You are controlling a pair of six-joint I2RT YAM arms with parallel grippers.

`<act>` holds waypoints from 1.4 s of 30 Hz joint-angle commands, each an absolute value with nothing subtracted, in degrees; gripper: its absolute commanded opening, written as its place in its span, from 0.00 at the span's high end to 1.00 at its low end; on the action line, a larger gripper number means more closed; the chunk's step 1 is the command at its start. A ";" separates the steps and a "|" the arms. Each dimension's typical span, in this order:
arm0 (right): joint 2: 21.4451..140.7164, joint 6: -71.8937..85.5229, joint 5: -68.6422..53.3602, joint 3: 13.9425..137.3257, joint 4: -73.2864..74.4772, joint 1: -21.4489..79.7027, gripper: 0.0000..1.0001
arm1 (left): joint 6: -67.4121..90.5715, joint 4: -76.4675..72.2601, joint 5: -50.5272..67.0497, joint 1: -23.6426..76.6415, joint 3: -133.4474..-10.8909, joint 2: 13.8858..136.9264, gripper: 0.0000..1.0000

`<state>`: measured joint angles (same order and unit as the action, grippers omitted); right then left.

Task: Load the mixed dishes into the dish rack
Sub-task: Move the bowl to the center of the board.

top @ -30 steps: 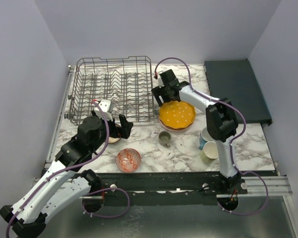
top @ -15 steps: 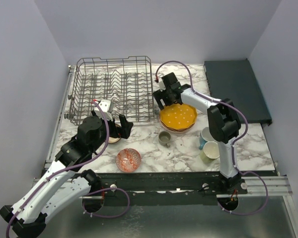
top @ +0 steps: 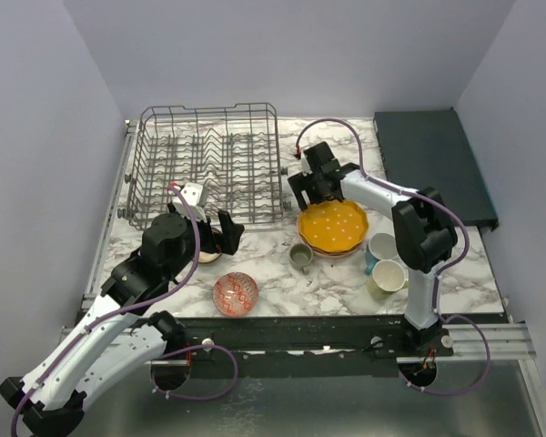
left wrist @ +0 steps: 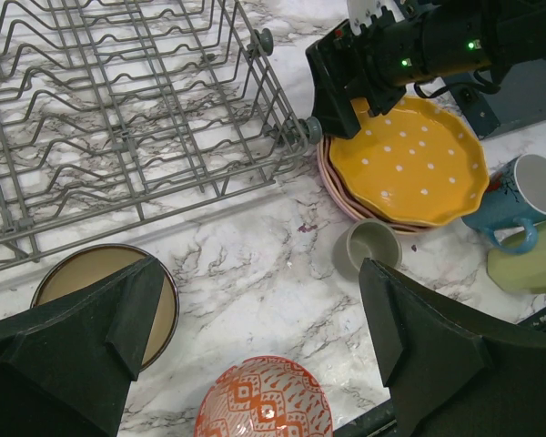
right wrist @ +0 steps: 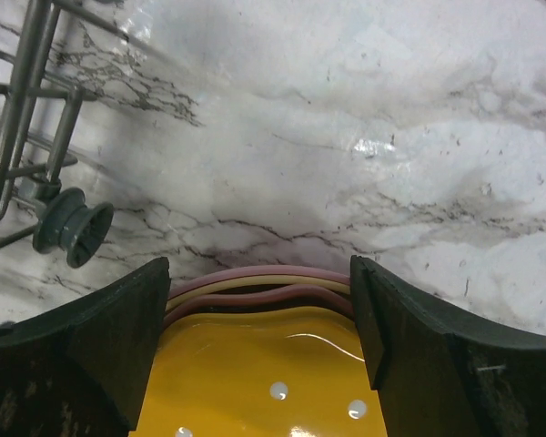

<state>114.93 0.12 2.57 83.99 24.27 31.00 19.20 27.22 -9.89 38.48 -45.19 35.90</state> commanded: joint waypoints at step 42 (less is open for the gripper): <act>82.44 25.68 11.98 74.39 43.64 31.97 0.14 | 19.17 28.26 -8.73 38.50 -44.74 35.58 0.01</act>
